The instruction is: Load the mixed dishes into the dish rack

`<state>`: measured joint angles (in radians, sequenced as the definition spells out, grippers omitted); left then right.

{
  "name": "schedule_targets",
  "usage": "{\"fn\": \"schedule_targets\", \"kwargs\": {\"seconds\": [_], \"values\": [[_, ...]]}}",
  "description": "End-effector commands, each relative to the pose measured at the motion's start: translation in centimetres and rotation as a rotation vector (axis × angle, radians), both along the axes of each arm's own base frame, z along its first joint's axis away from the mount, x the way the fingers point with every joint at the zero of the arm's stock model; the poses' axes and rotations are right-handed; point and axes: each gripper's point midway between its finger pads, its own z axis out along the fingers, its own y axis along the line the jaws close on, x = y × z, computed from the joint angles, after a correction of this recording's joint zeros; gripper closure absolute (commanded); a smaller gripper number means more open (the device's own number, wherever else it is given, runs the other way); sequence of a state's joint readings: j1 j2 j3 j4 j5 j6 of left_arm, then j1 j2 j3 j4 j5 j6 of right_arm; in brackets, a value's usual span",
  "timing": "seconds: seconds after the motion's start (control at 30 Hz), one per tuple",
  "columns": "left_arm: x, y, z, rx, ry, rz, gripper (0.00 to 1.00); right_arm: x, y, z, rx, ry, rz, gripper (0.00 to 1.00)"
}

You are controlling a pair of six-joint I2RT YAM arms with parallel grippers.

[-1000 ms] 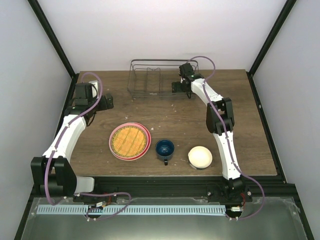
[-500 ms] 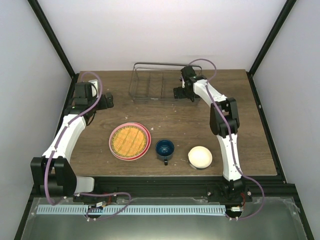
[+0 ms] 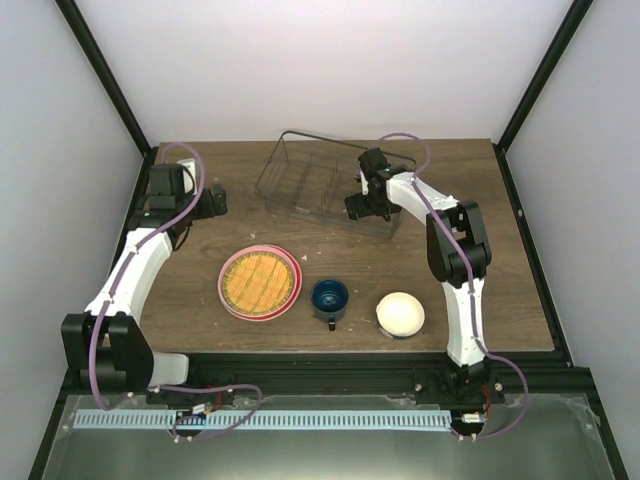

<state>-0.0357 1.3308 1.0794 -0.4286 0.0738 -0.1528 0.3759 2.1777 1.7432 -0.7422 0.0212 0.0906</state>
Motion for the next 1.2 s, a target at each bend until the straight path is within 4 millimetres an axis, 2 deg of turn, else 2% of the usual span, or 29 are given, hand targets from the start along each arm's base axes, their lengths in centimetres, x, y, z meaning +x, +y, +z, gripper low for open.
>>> {"fn": "schedule_targets", "kwargs": {"seconds": [0.0,0.13,0.27,0.4,0.5,0.67,0.83,1.03,1.17], "values": [[1.0,-0.5,1.0,-0.012,-0.031,-0.019,0.00,-2.4,-0.4,-0.2,-0.049,0.040,0.043,0.00],[1.4,-0.8,0.6,-0.031,-0.026,-0.023,0.00,-2.7,-0.9,0.6,-0.061,0.023,0.039,0.00],[2.2,-1.1,1.0,-0.042,-0.044,-0.033,0.00,-1.9,-1.1,2.2,-0.060,-0.031,0.008,0.00],[4.0,-2.8,2.0,-0.072,-0.076,-0.104,0.00,-0.1,-0.5,5.1,-0.026,-0.110,-0.021,0.00],[5.9,-4.2,1.7,-0.054,-0.070,-0.145,0.00,1.2,0.0,7.3,0.000,-0.161,-0.032,0.00],[8.6,-5.9,0.5,-0.026,-0.038,-0.183,0.00,2.3,0.5,10.6,0.027,-0.225,-0.039,0.00],[10.1,-6.9,-0.8,-0.029,-0.022,-0.206,0.00,2.5,0.3,14.3,0.042,-0.294,-0.058,0.00],[11.1,-8.4,-2.4,-0.016,-0.006,-0.236,0.00,2.4,-2.1,18.5,-0.015,-0.383,-0.162,0.00],[11.8,-9.0,-3.2,-0.043,-0.010,-0.246,0.00,2.0,-4.7,19.8,-0.093,-0.409,-0.269,0.00]]}}
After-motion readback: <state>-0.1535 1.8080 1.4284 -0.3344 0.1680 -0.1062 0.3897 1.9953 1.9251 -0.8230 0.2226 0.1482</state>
